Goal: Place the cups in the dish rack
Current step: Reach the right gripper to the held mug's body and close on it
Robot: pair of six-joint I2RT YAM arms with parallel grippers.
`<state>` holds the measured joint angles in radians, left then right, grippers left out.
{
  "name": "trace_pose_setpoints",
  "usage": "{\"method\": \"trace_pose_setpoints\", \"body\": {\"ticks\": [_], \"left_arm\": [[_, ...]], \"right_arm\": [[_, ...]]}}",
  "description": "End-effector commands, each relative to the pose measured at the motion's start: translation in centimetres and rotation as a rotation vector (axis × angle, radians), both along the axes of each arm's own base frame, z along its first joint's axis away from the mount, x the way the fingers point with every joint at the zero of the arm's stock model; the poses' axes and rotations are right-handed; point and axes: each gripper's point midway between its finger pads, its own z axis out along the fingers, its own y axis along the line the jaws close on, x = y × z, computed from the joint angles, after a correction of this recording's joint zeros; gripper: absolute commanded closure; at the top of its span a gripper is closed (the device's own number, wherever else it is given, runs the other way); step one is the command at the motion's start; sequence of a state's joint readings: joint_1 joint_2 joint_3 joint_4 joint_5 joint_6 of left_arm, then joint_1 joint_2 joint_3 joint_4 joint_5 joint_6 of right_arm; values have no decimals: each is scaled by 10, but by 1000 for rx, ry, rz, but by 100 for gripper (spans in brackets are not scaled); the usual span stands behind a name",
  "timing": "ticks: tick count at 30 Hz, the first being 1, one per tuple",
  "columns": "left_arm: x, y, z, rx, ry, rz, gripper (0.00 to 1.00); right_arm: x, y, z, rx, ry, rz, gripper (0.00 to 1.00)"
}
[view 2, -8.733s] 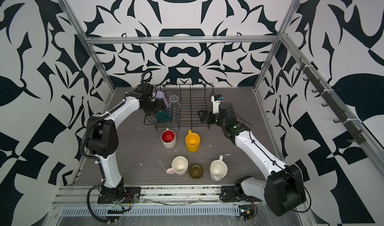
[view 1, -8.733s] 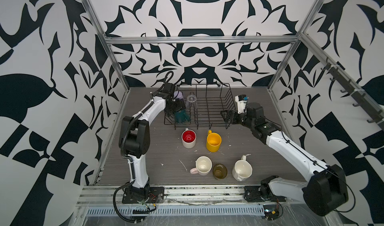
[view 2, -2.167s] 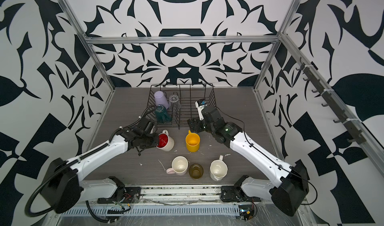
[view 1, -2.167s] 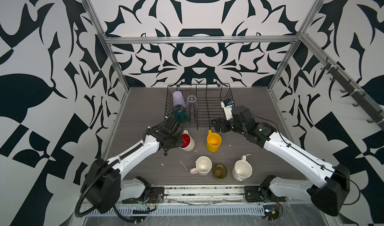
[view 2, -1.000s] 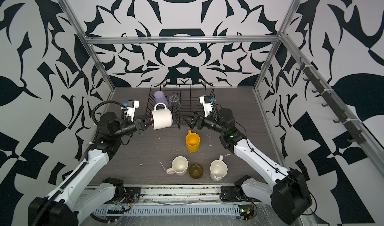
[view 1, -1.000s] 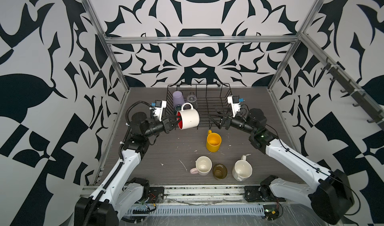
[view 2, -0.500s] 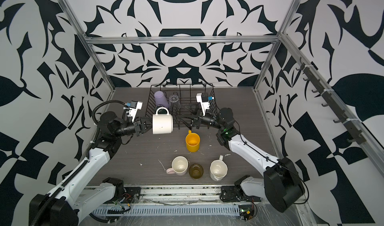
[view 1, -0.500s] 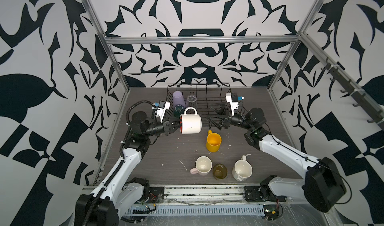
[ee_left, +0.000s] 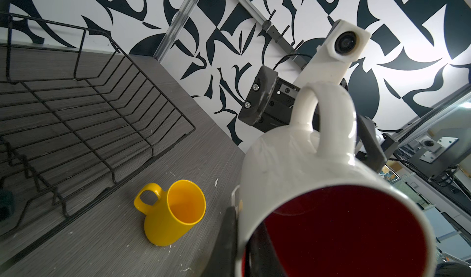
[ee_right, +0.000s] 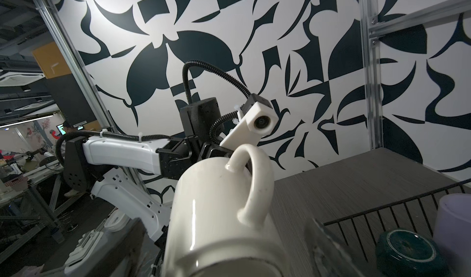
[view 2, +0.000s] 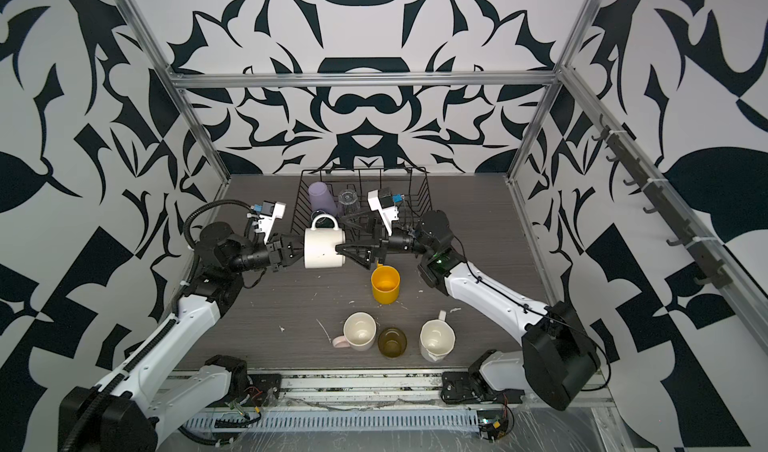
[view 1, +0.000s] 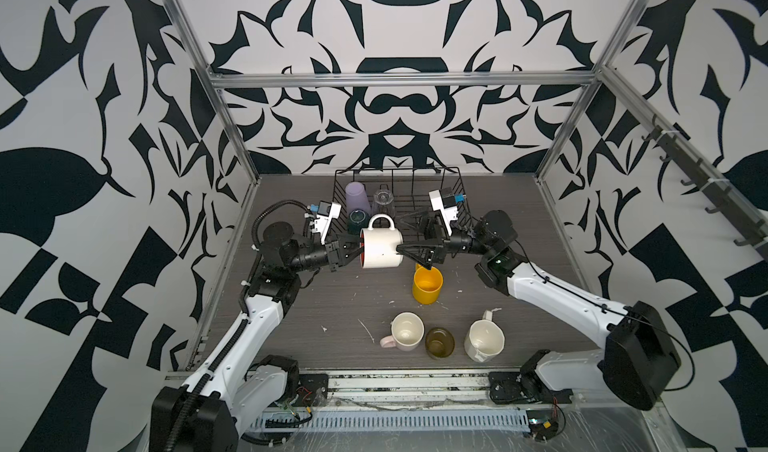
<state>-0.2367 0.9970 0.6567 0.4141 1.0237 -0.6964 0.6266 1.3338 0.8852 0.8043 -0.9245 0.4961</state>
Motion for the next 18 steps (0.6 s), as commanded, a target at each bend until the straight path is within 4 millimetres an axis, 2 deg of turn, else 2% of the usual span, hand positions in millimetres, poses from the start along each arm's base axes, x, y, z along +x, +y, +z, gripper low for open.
{"method": "trace_pose_setpoints", "body": {"ticks": [1, 10, 18], "left_arm": [[-7, -2, 34, -42, -107, -43, 100], [-7, -3, 35, -49, -89, -59, 100], [-8, -3, 33, -49, -86, -59, 100]], "right_arm": [[-8, 6, 16, 11, -81, 28, 1], [-9, 28, 5, -14, -50, 73, 1], [-8, 37, 0, -21, -26, 82, 3]]}}
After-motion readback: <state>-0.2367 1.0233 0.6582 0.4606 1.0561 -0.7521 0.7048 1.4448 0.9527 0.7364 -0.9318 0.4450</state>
